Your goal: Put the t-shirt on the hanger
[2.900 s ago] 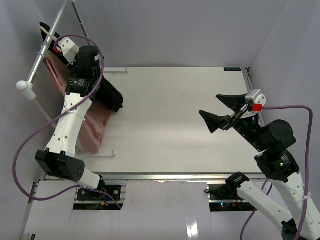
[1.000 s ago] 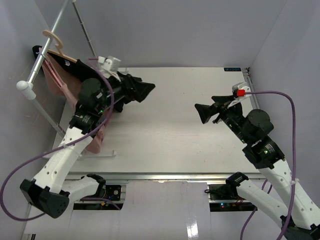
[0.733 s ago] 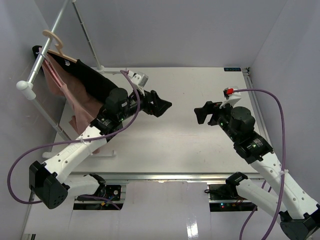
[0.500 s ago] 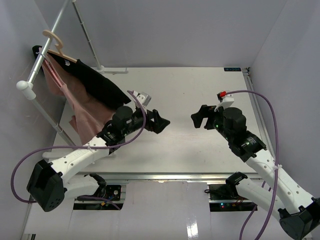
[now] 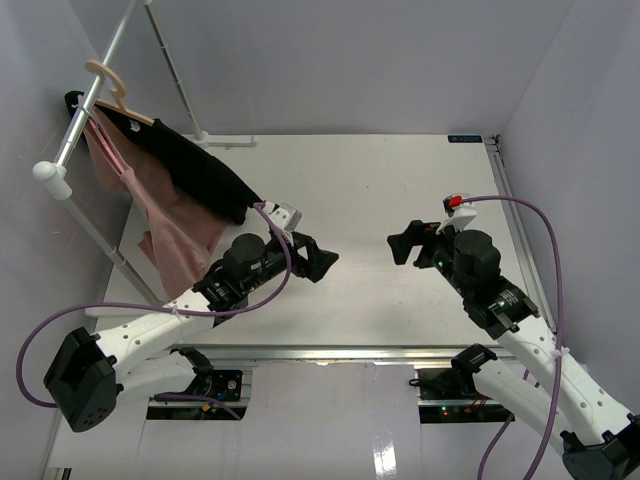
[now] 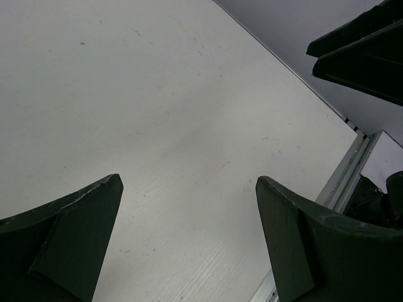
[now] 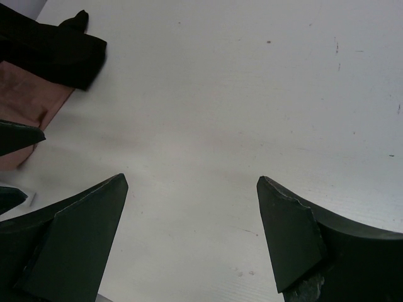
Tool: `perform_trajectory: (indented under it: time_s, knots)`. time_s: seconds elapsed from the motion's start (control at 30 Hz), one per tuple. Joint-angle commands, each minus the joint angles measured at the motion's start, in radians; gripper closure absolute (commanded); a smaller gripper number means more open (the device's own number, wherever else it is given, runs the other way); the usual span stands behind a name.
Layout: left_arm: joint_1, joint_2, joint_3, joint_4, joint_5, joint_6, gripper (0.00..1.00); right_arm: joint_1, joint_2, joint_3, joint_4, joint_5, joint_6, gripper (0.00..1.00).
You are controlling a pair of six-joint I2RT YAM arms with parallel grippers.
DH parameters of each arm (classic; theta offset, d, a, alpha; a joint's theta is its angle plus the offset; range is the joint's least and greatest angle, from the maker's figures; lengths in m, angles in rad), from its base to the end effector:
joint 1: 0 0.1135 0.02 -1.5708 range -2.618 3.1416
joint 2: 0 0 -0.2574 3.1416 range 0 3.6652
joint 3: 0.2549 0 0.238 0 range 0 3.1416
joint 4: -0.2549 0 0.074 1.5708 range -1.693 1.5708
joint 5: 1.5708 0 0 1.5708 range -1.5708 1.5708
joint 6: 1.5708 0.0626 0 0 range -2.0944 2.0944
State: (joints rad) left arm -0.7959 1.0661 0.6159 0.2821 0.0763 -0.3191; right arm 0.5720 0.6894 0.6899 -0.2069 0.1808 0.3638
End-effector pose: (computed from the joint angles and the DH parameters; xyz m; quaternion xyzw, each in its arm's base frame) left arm 0.1809 -0.1916 0.2698 0.2042 0.7360 -0.3659 0.5317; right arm 0.1611 0.0903 0.3096 -0.0237 0.7747 0.2207 0.5920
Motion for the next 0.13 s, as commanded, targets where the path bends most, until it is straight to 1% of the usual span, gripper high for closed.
perform_trajectory:
  time_s: [0.0,0.1]
  knots:
    - [-0.008,-0.047,-0.01,0.034,-0.019,0.027,0.02,0.003,-0.025,0.011,0.04,0.018,-0.003,0.1]
    - [-0.012,-0.056,-0.012,0.025,-0.034,0.04,0.02,0.003,-0.014,0.008,0.039,0.01,-0.004,0.1]
